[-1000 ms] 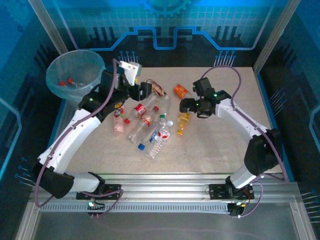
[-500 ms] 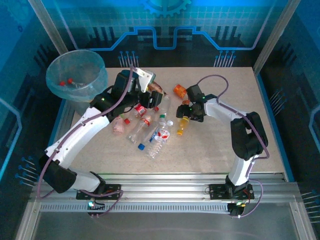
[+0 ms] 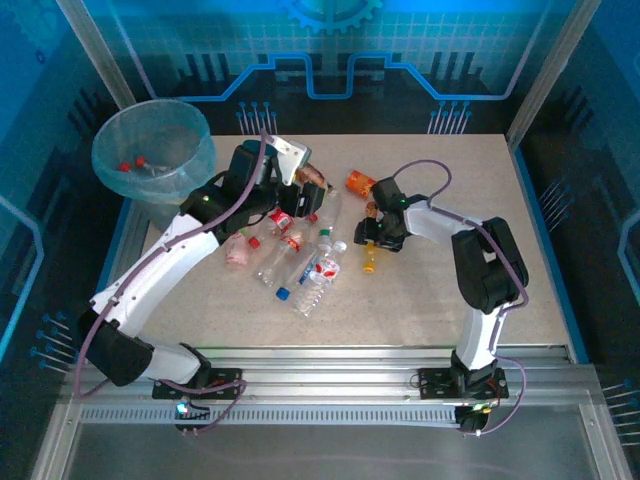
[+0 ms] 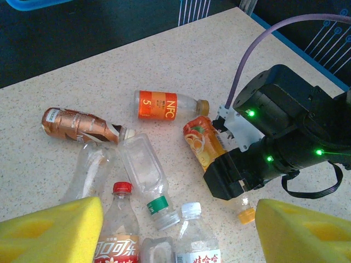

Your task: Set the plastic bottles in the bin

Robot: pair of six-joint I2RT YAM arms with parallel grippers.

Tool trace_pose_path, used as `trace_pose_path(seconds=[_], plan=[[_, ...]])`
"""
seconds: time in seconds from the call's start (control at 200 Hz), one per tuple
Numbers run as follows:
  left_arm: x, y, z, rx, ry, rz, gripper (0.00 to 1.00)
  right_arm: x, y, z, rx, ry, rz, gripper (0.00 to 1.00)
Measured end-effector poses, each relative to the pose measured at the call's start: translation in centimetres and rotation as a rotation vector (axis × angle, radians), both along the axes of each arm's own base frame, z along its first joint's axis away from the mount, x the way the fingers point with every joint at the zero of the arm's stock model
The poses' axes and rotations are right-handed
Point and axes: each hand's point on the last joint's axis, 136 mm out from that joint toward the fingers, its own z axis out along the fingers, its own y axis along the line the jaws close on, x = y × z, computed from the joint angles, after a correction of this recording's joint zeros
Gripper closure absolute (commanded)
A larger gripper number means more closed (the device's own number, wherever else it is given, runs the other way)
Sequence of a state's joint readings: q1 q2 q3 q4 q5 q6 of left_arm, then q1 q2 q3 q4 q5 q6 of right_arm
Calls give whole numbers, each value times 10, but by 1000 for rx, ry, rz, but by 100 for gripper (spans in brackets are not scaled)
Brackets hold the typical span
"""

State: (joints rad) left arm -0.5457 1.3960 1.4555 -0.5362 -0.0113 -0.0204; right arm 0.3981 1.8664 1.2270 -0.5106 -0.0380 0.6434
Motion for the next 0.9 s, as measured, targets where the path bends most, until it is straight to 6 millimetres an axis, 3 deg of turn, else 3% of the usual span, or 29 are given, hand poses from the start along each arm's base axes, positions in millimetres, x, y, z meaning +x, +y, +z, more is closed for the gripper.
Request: trace_pose_path(seconds=[0.185,0.415,0.53,0.675,0.9], plan=[[-1,1,1,-19,22,20,19,-12,-5,17,6,-24,10,42],[-1,1,42,-127,8,67,19,-19,-2,95,64,-212,78,42],[-3,-3,56,-204,24,64,19,-32,16,142,123,-343,189,42],[-8,-9,61,-297,87,29,16,-52,46,196,245,-519,356,43],[-23,-27,73,-396,149,-91,15,-88,86,251,377,-729,594,43]])
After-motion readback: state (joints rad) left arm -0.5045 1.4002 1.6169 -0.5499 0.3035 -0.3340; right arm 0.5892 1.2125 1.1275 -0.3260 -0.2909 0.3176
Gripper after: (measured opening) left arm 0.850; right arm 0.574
